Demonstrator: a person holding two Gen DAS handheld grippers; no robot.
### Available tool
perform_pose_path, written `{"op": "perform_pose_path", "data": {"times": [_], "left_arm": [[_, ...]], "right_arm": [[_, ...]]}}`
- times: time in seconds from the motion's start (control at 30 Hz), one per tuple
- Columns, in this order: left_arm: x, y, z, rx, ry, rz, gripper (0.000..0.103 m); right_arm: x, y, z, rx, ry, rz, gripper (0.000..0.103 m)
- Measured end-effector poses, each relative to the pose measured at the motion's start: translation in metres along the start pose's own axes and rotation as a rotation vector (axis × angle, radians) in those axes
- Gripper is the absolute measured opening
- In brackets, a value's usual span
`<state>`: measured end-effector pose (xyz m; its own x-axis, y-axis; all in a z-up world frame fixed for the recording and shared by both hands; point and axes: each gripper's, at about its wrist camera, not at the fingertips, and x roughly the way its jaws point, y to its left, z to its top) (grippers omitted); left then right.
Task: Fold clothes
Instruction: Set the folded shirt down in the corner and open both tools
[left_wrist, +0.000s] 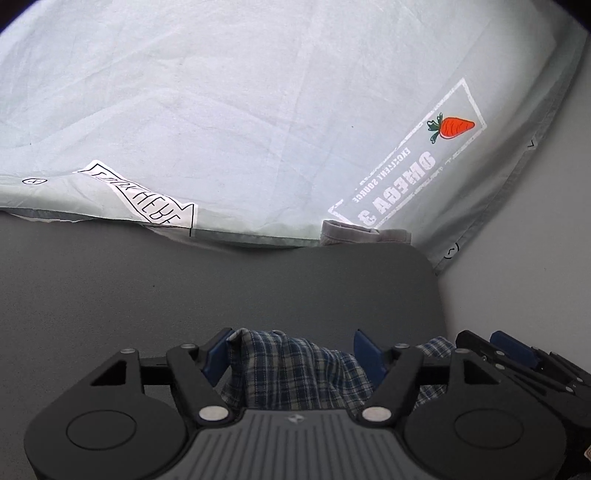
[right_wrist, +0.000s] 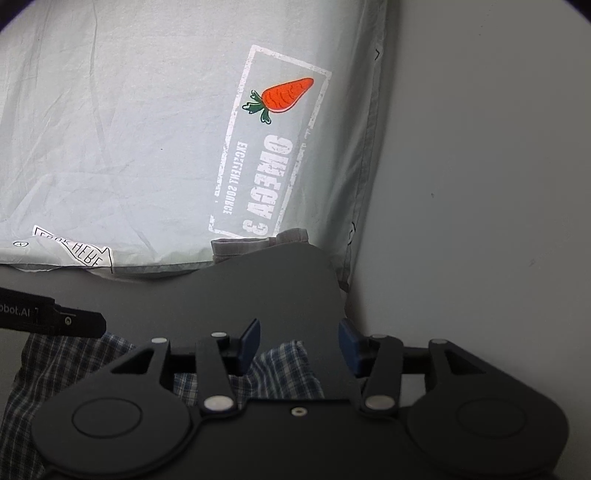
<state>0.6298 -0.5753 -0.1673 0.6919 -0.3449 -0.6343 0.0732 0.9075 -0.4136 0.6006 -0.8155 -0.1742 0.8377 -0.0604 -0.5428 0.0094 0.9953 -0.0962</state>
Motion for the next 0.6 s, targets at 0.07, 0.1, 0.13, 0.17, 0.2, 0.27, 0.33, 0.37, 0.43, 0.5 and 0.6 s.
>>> {"op": "perform_pose_path", "data": {"times": [0.07, 0.1, 0.13, 0.17, 0.2, 0.27, 0.33, 0.37, 0.43, 0.5, 0.6], "left_arm": [[-0.005, -0.007, -0.012, -0.041, -0.058, 0.034, 0.081], [-0.005, -0.009, -0.017, -0.049, -0.081, 0.058, 0.083], [-0.002, -0.012, -0.025, -0.03, -0.101, 0.097, 0.084], [0.004, -0.012, -0.032, -0.006, -0.11, 0.139, 0.084], [0.011, -0.01, -0.038, 0.001, -0.096, 0.183, 0.084], [0.023, 0.002, -0.046, -0.039, -0.058, 0.21, 0.085], [0.026, 0.016, -0.049, -0.092, -0.036, 0.207, 0.091], [0.025, 0.02, -0.048, -0.106, -0.029, 0.199, 0.093], [0.013, 0.024, -0.043, -0.103, -0.036, 0.195, 0.092], [-0.005, 0.025, -0.037, -0.057, -0.069, 0.203, 0.092], [-0.045, 0.03, -0.028, 0.033, -0.107, 0.183, 0.092]], "right_arm": [[-0.016, 0.0, 0.001, 0.052, -0.015, 0.038, 0.062], [-0.023, 0.0, 0.0, 0.08, -0.022, 0.055, 0.067], [-0.029, 0.001, -0.005, 0.111, -0.021, 0.071, 0.075], [-0.033, 0.003, -0.011, 0.133, -0.011, 0.08, 0.075], [-0.034, 0.006, -0.019, 0.145, 0.014, 0.081, 0.075], [-0.032, 0.013, -0.037, 0.13, 0.08, 0.061, 0.075], [-0.029, 0.021, -0.051, 0.099, 0.137, 0.046, 0.075], [-0.031, 0.025, -0.054, 0.078, 0.15, 0.03, 0.075], [-0.041, 0.031, -0.054, 0.054, 0.142, 0.005, 0.076], [-0.054, 0.033, -0.049, 0.064, 0.125, 0.0, 0.083], [-0.077, 0.039, -0.041, 0.064, 0.091, -0.004, 0.091]]}}
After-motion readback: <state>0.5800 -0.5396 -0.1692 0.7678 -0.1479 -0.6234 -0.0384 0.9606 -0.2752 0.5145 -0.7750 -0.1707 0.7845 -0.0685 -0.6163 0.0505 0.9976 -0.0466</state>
